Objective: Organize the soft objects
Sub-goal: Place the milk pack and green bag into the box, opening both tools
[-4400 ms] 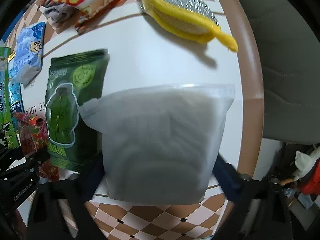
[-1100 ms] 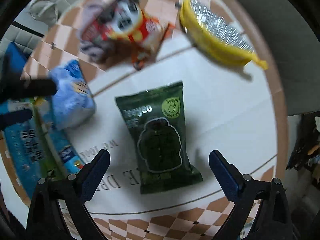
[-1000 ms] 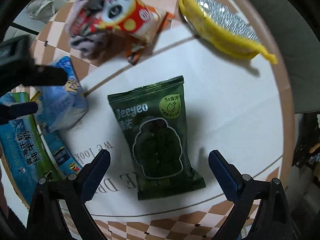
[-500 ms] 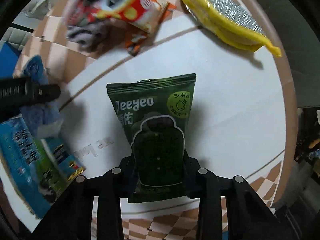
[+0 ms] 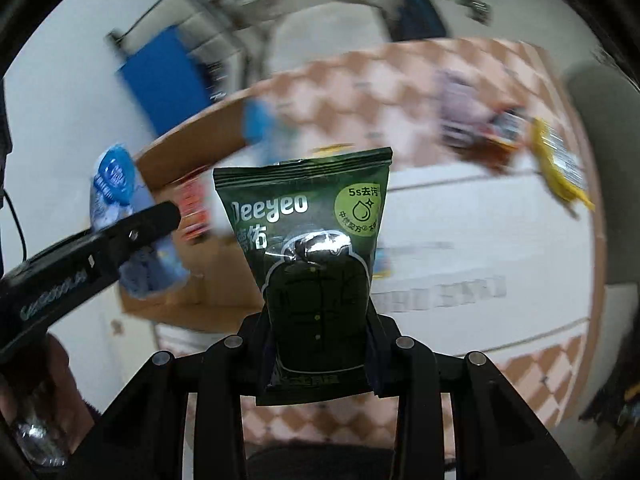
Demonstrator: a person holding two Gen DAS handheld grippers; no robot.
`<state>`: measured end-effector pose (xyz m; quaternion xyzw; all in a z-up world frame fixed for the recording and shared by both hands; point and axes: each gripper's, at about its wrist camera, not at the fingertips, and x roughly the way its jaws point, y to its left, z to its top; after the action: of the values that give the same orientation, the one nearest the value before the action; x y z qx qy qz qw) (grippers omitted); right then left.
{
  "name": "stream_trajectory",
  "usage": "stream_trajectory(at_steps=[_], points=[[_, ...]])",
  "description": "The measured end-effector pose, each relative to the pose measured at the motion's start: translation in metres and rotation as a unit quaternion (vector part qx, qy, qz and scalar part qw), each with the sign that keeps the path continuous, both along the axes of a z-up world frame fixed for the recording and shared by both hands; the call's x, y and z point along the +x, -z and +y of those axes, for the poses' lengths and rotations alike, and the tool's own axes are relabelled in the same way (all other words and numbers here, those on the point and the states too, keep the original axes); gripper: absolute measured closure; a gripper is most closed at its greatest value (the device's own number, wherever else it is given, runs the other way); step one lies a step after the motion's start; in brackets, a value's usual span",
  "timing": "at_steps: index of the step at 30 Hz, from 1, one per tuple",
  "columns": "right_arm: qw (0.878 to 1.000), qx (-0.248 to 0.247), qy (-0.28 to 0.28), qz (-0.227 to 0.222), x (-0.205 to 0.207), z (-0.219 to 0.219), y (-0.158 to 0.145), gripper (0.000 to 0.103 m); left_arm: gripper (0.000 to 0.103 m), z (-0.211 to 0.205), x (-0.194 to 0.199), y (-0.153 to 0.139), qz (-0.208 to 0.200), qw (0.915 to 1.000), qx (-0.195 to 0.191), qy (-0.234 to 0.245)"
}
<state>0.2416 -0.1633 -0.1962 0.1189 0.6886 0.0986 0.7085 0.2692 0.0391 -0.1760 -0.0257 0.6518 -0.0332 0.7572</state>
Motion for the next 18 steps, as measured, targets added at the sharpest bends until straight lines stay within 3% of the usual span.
stream_trajectory(at_steps=[4,9,13,18], points=[[0.999,0.006,-0.040,0.007,0.005,0.085,0.007,0.065,0.061,0.084,0.009,0.016,0.015,0.9977,0.029,-0.059],[0.997,-0.002,-0.060,0.049,0.014,0.164,0.054,0.065,0.061,0.149,0.036,0.070,0.066,0.9931,0.047,-0.085],[0.994,-0.019,-0.065,0.085,0.024,0.207,0.107,0.065,0.060,0.173,0.059,0.115,0.112,0.9896,0.032,-0.084],[0.991,-0.044,-0.063,0.114,0.027,0.230,0.151,0.065,0.060,0.185,0.079,0.162,0.152,0.9855,0.034,-0.069]])
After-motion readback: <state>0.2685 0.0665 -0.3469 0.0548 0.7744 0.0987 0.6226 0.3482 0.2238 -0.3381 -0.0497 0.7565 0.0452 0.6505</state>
